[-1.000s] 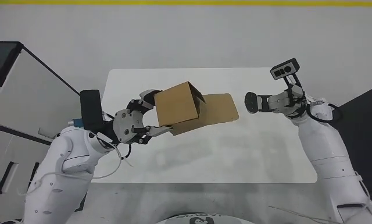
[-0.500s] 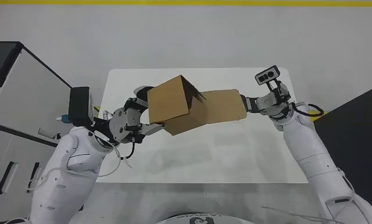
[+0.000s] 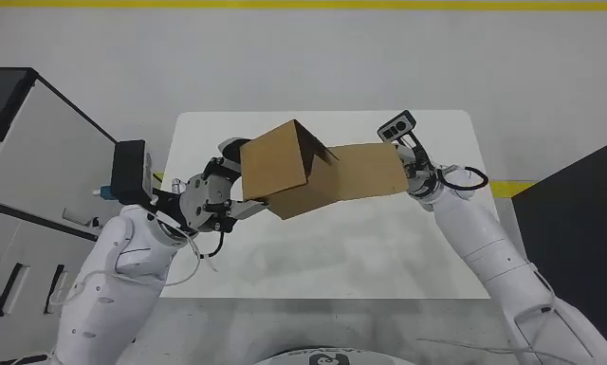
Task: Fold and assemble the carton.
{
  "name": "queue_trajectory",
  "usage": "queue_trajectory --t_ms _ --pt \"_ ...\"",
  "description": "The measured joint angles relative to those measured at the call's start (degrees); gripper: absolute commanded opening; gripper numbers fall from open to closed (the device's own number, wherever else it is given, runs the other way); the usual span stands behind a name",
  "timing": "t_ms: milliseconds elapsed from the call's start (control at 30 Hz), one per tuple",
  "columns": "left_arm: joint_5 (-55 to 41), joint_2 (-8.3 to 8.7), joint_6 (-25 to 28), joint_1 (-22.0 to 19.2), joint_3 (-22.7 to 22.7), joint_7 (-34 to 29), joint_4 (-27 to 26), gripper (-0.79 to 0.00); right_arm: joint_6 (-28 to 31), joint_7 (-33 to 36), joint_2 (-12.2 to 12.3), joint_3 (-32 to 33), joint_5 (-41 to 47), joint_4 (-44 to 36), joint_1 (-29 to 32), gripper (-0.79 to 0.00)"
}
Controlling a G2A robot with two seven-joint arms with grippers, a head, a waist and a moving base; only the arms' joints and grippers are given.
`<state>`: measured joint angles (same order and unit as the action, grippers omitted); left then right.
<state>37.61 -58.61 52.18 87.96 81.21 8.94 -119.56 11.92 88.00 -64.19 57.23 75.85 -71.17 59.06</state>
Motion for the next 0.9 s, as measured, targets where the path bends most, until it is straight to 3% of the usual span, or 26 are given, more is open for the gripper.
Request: queue_trajectory --t_ms 200,900 --pt "1.15 -0.24 -0.03 0.30 0.04 0.06 0.14 -0.785 1.46 0.00 0.07 -1.35 -0.08 -1.69 -0.54 -0.394" --pt "4.01 -0.93 0.14 0.42 0.28 -0.21 1.12 -0.785 4.07 0.00 2.06 -0.94 1.72 -6.37 -0.24 -0.379"
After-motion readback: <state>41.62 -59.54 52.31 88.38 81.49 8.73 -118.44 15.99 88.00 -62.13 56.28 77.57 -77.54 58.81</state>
